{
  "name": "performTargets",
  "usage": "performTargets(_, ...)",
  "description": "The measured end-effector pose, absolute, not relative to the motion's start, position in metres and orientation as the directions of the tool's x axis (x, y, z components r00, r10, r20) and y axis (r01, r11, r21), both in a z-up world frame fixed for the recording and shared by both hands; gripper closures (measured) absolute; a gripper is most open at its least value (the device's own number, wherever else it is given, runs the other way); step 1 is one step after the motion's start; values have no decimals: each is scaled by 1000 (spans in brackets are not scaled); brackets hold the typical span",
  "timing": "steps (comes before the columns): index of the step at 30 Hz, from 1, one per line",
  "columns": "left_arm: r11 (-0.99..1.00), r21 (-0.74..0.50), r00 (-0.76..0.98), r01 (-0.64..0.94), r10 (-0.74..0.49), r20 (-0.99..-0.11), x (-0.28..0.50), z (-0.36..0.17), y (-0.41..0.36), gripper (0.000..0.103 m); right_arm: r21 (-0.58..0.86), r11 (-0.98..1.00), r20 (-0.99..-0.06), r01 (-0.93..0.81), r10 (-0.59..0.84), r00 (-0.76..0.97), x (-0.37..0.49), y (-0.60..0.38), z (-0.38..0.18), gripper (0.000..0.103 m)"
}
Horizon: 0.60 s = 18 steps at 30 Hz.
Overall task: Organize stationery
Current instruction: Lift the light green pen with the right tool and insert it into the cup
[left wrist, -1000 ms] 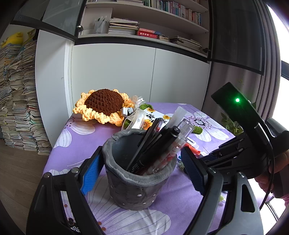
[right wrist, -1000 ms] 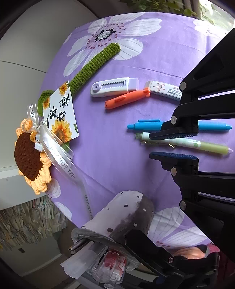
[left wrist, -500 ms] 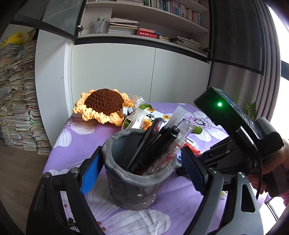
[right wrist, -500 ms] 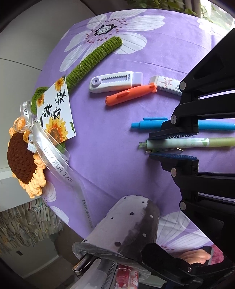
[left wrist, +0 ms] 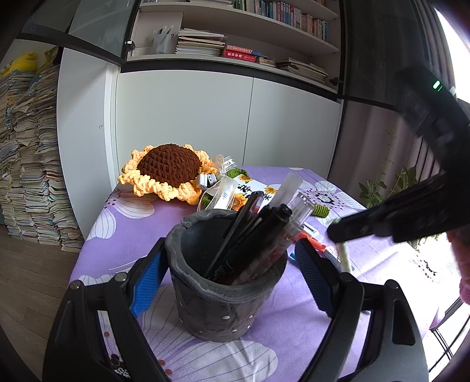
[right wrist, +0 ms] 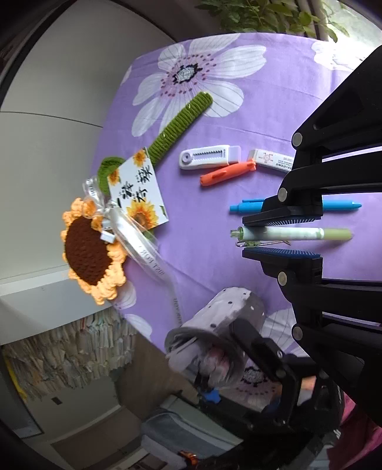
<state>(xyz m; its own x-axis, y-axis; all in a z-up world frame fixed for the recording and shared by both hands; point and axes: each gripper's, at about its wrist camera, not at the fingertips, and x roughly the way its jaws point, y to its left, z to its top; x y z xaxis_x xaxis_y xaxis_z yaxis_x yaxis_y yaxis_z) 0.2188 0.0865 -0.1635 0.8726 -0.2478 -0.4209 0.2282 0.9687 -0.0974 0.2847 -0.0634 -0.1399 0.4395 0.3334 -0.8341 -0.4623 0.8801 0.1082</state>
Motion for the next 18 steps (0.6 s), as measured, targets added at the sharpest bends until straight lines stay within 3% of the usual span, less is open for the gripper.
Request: performTargets(18,969,-98,872,229,-249,-421,219,-163,87,18,40,828,-552,-559,484,679,214,-60,-1,92)
